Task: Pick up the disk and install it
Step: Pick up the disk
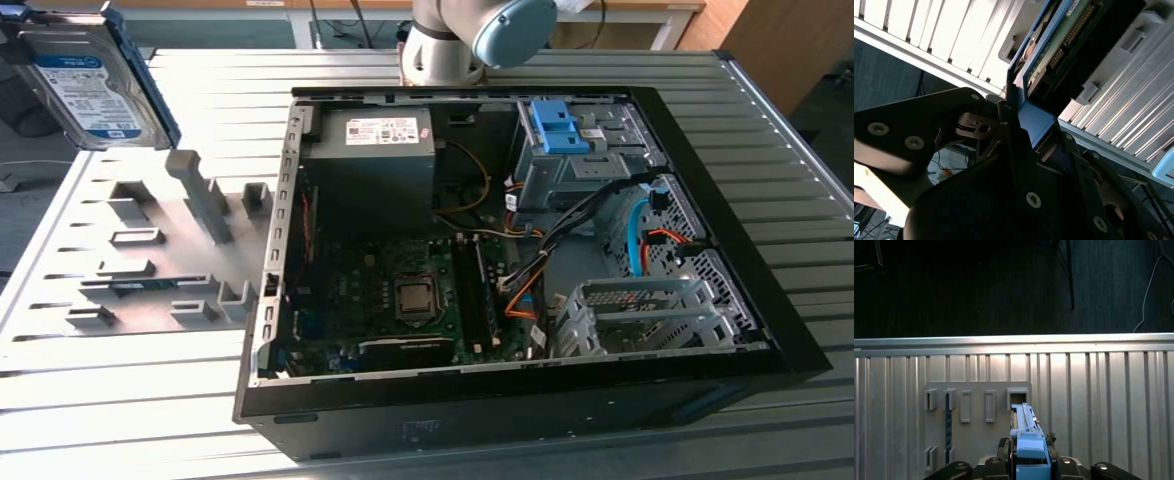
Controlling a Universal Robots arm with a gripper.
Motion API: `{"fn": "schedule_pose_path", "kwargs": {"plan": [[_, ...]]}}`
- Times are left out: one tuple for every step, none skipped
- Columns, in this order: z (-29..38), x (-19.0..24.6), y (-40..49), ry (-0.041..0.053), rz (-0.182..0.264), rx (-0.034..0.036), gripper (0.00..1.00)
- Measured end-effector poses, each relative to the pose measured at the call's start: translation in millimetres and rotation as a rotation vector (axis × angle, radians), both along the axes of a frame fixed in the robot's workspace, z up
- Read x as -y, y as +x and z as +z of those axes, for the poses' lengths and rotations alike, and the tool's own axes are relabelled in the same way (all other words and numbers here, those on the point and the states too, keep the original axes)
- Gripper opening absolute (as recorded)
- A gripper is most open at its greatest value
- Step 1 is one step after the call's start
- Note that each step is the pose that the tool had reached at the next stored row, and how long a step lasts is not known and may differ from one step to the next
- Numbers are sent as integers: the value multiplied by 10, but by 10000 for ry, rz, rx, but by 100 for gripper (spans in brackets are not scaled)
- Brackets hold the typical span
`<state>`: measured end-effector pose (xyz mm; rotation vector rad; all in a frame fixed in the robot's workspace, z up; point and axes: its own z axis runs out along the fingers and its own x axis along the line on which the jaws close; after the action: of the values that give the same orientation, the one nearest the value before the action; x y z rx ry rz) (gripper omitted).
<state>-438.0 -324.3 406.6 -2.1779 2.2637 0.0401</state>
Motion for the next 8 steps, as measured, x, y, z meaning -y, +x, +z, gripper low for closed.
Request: {"fn": "schedule_pose_path", "kwargs": {"plan": [[11,0,0,0,0,-1,37],[23,0,0,0,0,-1,37],[35,0,0,0,0,0,37],[46,0,0,0,0,0,37],[59,0,0,0,0,0,37],[73,0,0,0,0,-1,37],[85,0,0,0,0,0,37],[98,0,0,0,0,0,37]]}}
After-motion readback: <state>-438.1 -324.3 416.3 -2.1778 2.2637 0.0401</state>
